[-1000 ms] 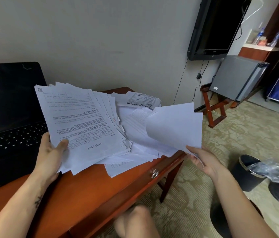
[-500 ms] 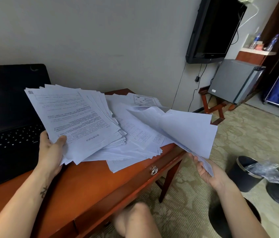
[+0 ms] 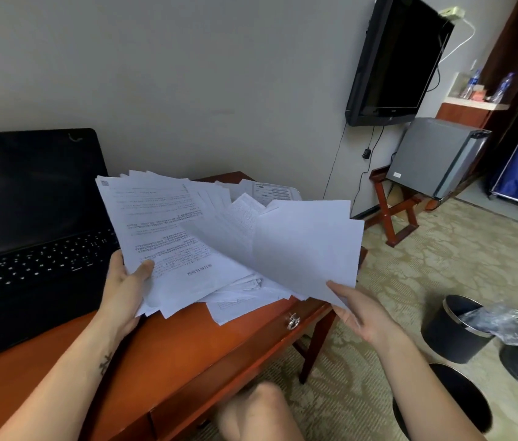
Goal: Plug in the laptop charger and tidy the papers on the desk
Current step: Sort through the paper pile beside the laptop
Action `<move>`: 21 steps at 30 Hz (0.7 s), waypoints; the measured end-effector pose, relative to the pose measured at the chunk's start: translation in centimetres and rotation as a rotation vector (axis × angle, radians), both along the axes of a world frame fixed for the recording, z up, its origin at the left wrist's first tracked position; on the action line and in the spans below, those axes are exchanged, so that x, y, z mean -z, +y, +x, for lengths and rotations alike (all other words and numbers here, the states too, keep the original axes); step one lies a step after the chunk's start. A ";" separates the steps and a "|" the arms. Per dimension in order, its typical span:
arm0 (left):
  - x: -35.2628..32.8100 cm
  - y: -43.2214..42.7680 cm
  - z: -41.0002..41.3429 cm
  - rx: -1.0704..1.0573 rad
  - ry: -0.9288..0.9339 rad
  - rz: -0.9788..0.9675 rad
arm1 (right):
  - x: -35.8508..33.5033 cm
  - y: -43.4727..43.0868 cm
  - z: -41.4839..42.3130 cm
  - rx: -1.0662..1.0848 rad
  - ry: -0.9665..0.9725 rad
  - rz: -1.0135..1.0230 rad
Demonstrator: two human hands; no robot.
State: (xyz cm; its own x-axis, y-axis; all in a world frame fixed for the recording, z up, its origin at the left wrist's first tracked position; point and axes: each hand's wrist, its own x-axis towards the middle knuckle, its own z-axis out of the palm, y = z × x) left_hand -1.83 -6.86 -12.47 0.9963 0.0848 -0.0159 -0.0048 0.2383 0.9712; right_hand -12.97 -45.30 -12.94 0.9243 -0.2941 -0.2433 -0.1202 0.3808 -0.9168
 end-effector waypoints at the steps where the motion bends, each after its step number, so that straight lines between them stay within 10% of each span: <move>1: 0.1 0.0 0.0 0.020 0.004 0.003 | 0.0 0.6 0.5 0.015 0.028 -0.070; 21: 0.7 0.3 1.0 0.057 0.097 0.134 | -2.6 6.1 4.4 -0.259 -0.051 -0.711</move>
